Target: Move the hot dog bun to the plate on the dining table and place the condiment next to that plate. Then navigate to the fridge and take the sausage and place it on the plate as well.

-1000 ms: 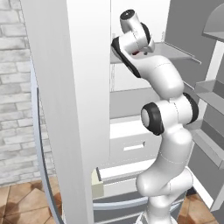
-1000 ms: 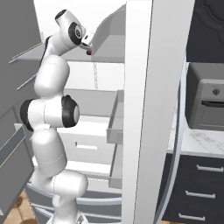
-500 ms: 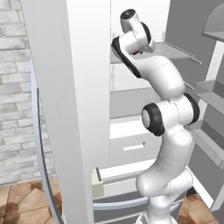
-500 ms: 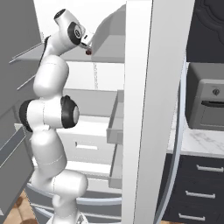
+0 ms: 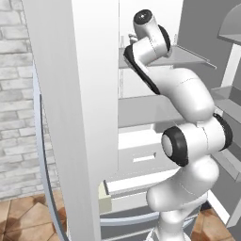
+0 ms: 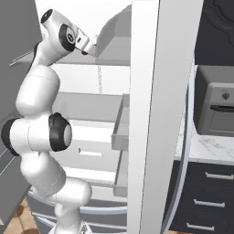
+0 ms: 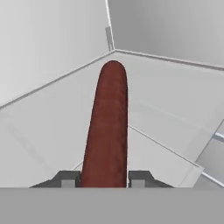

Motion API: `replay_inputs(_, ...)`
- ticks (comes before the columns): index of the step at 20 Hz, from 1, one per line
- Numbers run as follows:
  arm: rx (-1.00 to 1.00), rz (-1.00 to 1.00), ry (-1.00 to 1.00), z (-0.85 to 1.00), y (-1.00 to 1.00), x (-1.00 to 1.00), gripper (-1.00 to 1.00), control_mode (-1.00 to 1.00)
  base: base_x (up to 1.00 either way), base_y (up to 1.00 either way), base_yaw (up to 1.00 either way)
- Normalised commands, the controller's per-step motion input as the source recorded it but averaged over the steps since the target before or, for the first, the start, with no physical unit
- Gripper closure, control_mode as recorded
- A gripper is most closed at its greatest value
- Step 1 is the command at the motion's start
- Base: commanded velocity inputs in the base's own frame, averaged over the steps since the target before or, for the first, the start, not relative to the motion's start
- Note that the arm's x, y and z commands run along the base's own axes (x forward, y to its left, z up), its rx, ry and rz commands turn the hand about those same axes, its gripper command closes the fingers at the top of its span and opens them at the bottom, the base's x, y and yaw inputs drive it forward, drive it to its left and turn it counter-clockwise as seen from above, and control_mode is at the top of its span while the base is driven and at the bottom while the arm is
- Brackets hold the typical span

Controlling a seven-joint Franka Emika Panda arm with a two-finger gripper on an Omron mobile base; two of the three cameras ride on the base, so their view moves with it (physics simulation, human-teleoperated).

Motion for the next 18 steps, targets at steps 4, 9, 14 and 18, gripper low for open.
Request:
replay_inputs(4,0.01,0.05,-0.18,0.05,-0.05,-0.85,1.0,-1.0,0.0,0.0,0.0)
replay_inputs(9,0.0,0.12,-0.1,0.3,0.0,-0.78,1.0,-1.0,0.0,0.0,0.0)
replay_inputs(14,0.0,0.13,-0.03,0.37,0.0,-0.83,1.0,-1.0,0.0,0.0,0.0)
replay_inputs(18,0.0,0.14,-0.04,0.39,0.0,-0.88,1.0,-1.0,0.0,0.0,0.0)
